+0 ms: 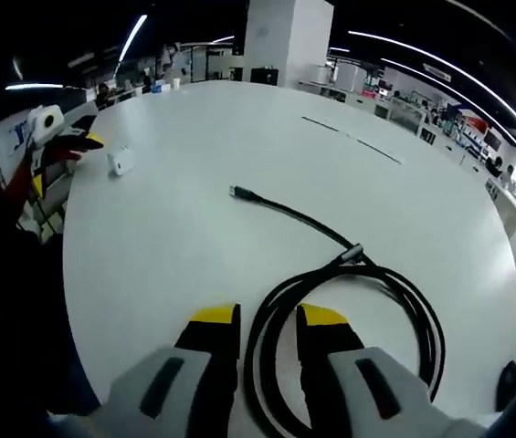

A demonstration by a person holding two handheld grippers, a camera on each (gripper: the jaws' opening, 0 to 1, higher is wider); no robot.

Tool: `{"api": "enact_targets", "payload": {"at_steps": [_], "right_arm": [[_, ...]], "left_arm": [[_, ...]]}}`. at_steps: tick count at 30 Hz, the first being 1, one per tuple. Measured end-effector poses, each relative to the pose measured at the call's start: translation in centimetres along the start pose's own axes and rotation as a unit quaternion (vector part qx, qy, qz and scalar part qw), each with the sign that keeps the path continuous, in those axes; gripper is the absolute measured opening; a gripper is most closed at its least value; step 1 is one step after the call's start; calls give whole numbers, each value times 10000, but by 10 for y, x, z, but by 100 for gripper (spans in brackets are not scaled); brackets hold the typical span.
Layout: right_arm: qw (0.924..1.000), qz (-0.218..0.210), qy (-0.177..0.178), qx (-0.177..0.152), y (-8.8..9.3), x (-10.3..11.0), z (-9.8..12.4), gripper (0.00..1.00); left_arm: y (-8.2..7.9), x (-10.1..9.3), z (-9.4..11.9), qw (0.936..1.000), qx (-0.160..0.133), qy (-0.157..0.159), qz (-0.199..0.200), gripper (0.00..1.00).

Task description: Plug the desk Type‑C cable into the charger adapter.

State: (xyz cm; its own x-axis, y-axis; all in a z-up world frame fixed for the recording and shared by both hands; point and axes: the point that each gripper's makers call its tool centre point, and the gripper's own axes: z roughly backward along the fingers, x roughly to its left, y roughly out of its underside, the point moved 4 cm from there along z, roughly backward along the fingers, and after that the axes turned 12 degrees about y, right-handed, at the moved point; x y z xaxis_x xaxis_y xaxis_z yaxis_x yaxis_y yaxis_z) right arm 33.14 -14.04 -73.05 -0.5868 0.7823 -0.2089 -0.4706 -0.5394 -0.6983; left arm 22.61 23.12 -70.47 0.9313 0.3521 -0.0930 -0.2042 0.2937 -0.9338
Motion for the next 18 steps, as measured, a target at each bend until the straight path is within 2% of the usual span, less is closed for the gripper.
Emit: {"api": "enact_targets", "payload": {"at_steps": [6, 10, 18], "right_arm": [[9990, -446, -48, 28, 1, -6, -5, 20], [9984, -566, 34, 22, 1, -11, -6, 13], [9973, -728, -20, 56, 1, -7, -4, 7]], "left_arm": [[1, 3, -2, 10000, 6, 8, 31, 91], [3, 3, -4, 10000, 19, 21, 58, 91], [6, 5, -6, 10000, 28, 18, 86, 91]]}}
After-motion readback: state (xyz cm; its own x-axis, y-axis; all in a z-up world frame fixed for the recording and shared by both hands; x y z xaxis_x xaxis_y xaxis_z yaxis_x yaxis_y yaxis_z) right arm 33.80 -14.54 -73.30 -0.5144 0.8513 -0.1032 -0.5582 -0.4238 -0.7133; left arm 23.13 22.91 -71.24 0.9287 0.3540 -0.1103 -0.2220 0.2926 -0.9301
